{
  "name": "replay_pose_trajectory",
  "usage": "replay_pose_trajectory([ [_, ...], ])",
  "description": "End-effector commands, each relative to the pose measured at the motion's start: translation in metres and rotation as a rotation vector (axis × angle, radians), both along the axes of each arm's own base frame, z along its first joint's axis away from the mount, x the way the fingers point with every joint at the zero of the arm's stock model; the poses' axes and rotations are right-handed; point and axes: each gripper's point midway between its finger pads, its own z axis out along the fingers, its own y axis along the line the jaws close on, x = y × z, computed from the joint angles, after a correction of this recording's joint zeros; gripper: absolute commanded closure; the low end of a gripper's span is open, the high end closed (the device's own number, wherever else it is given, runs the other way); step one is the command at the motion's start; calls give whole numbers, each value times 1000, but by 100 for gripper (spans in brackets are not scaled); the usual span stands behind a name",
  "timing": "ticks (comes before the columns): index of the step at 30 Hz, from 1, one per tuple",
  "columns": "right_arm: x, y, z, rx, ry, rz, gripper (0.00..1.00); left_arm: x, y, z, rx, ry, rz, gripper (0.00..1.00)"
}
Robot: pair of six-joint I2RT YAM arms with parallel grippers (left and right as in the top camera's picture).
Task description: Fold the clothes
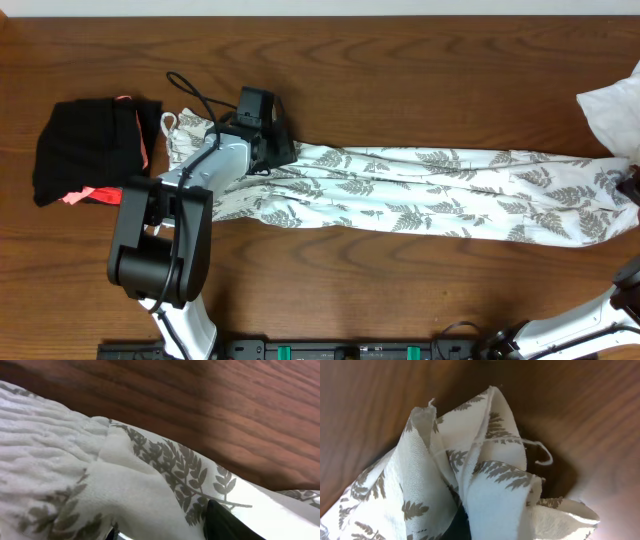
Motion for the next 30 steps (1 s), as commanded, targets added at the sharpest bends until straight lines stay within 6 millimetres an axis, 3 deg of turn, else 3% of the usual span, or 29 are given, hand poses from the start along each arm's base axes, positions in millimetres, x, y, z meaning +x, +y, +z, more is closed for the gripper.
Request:
replay_pose_trajectory([
  [1, -5, -23, 17, -98, 23, -55, 99, -7, 6, -3, 17, 17, -4, 44],
  [17, -24, -47, 24, -134, 49, -132, 99, -8, 6, 4, 15, 7, -4, 45],
  [24, 6, -24, 39, -83, -52, -23, 99, -7, 6, 4, 14, 6, -4, 45],
  [30, 26, 12, 58, -87, -24, 94, 99, -7, 6, 4, 15, 6, -4, 45],
])
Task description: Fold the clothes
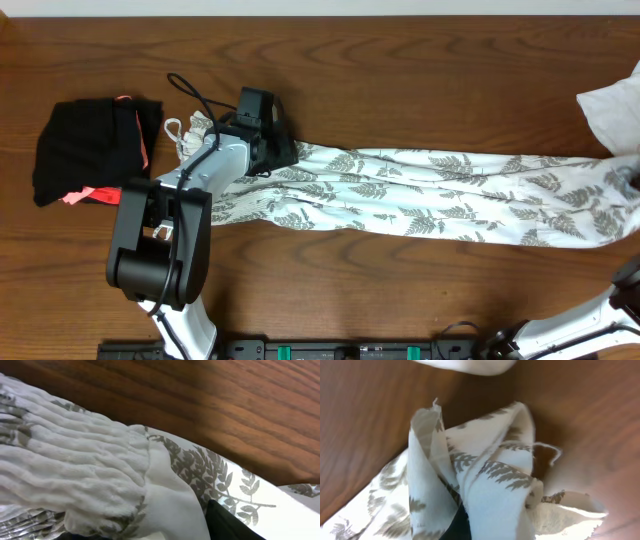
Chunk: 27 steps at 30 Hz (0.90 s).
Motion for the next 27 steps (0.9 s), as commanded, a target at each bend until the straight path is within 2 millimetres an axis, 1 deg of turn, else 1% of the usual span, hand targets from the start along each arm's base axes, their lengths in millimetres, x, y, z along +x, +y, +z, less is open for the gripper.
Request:
replay_pose_trajectory([
  [1, 19, 17, 33, -65, -39, 90, 99, -2, 10, 1, 35, -8, 6, 45],
  [4, 22, 32, 43, -88, -26, 125, 99, -2, 10, 1, 35, -8, 6, 44],
  [6, 25, 46, 54, -110, -27, 158, 99, -3, 10, 1, 35, -7, 5, 45],
  [11, 38, 90, 84, -155, -67, 281, 99, -3, 10, 1, 35, -7, 6, 45],
  [15, 45, 131, 101, -182, -87, 390, 99, -3, 10, 1, 35, -7, 6, 45],
  [18, 49, 163, 104, -180, -80, 472, 99, -2, 10, 1, 35, -8, 5, 45],
  [20, 51, 185, 102, -182, -61, 532, 99, -3, 10, 1, 35, -6, 6, 45],
  [27, 60, 253, 100, -189, -45, 674, 99, -3, 10, 1, 36, -6, 6, 45],
])
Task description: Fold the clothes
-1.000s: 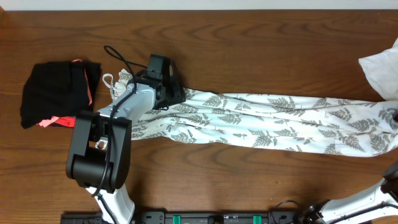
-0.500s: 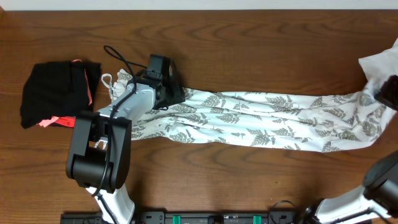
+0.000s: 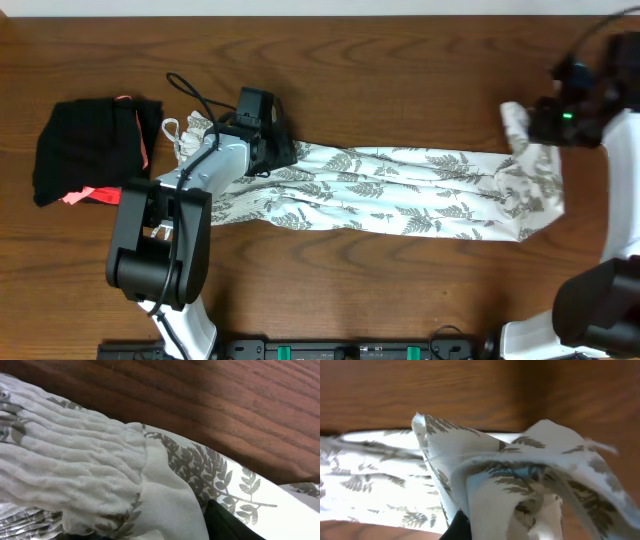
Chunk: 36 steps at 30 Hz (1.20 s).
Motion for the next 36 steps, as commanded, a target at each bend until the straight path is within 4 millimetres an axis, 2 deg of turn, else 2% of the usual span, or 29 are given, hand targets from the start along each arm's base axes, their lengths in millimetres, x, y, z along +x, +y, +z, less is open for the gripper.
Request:
replay_pose_trajectory([
  [1, 3, 27, 9, -11, -16, 39, 99, -3, 7, 2, 24, -7, 0, 45],
  [6, 3, 79, 8, 1, -11, 134, 99, -2, 10, 2, 35, -15, -21, 46],
  [10, 2, 113, 9, -12, -24, 192, 99, 1, 24, 8, 98, -39, 7, 46],
  [13, 0, 138, 10, -6, -36, 241, 99, 6, 33, 24, 154, -89, 7, 45],
  [18, -3, 172, 6, 1, -38, 305, 99, 10, 32, 59, 147, -177, -6, 44],
  [20, -4, 182, 2, 2, -30, 321, 99, 9, 32, 68, 144, -192, -8, 44],
  [27, -8, 216, -20, 18, 14, 386, 99, -1, 38, 68, 172, -158, -2, 43],
  [33, -3, 263, -12, 64, -82, 476, 99, -1, 41, 67, 191, -157, 6, 43],
  [36, -4, 278, -15, 64, -95, 509, 99, -1, 41, 67, 191, -156, 6, 43],
])
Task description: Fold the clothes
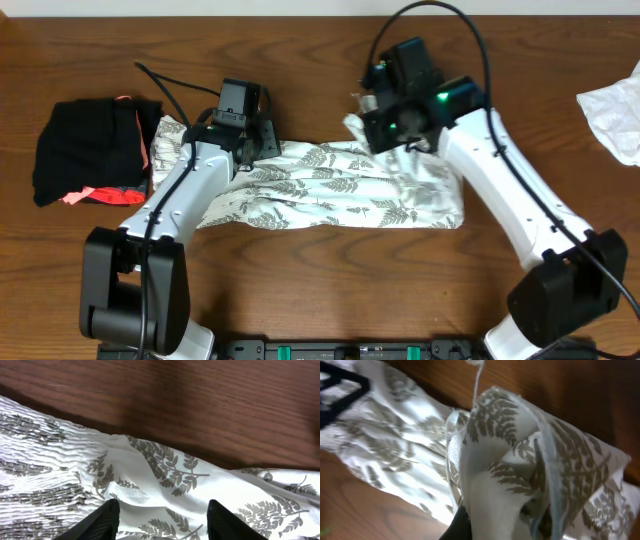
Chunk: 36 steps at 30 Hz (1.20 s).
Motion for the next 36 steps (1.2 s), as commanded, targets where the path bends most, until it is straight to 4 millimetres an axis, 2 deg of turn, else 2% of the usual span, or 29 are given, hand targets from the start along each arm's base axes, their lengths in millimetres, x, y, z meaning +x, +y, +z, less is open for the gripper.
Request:
replay_pose_trajectory([
  [1, -6, 24, -1, 21, 5, 43, 99, -3, 6, -2, 26, 4, 5, 43],
  [13, -40, 74, -65, -58, 141, 176, 99, -2, 6, -2, 30, 3, 7, 43],
  [20, -46, 90, -89, -71, 170, 193, 99, -3, 6, -2, 30, 4, 7, 43],
  [24, -42, 96, -88, -53, 148, 198, 99, -2, 6, -2, 30, 3, 7, 43],
  [25, -42, 98, -87, -44, 148, 201, 96, -3, 6, -2, 30, 4, 7, 43],
  [26, -43, 99, -87, -38, 151, 203, 86, -3, 6, -2, 29, 4, 6, 43],
  [27, -44, 100, -87, -28, 157, 207, 82, -3, 6, -2, 30, 4, 7, 43],
  [30, -45, 101, -86, -21, 162, 210, 80, -3, 6, -2, 29, 4, 6, 43],
  [36, -31, 85, -69, -2, 136, 137, 75, -4, 7, -2, 30, 8, 6, 43],
])
